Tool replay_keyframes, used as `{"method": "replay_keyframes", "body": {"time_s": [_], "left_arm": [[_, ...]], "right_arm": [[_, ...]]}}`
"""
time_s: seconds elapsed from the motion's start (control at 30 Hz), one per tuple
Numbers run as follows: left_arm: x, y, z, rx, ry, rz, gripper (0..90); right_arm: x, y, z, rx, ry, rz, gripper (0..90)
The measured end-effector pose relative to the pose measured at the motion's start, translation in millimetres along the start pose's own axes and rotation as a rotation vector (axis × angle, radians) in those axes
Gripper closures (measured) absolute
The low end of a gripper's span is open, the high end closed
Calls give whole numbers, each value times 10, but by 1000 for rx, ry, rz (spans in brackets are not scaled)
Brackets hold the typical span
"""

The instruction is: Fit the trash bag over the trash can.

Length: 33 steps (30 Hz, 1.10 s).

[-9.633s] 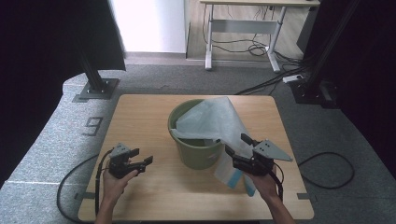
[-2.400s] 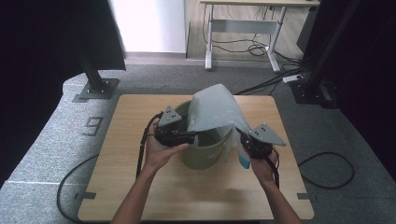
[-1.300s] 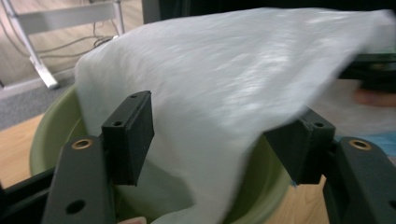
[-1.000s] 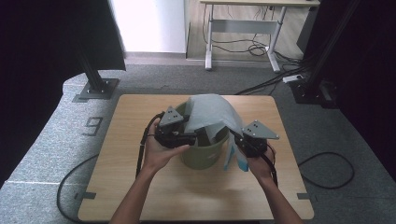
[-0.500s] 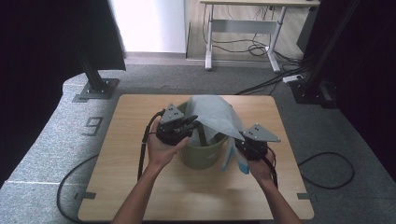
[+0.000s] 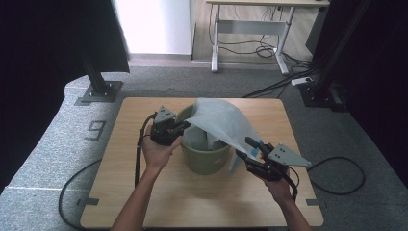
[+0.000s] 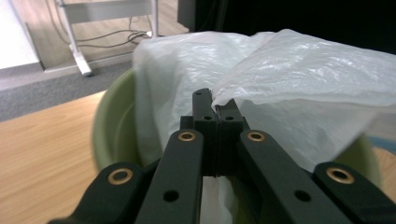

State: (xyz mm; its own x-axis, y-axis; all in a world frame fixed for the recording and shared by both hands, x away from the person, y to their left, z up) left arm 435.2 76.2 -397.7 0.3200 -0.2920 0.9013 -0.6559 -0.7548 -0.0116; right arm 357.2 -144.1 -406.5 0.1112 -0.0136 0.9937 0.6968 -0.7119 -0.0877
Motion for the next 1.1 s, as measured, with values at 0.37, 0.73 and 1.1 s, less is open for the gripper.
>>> {"method": "replay_keyframes", "body": {"time_s": [0.37, 0.73, 1.1], "left_arm": [[-178, -356, -49, 60, -26, -56, 891], [-224, -540, -65, 69, -29, -112, 890], [-213, -662, -25, 72, -22, -161, 888]], "right_arm": [[-124, 279, -363, -3, -2, 12, 411], [-448, 803, -268, -104, -82, 81, 382], [-606, 937, 84, -78, -134, 119, 255]]}}
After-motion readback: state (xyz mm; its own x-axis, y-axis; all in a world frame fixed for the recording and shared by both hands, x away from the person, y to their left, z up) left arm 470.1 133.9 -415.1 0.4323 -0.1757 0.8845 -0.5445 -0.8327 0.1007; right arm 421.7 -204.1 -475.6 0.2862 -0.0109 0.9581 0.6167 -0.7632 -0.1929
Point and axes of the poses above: each handheld gripper's, and its own axes: z roughly forward along the jaws, x roughly out of its top, y roughly to its right, the point moved 9 cm from there along z, roughly forward along the jaws, and after that the axes turned 7 degrees about z, right-handed, at the moved point
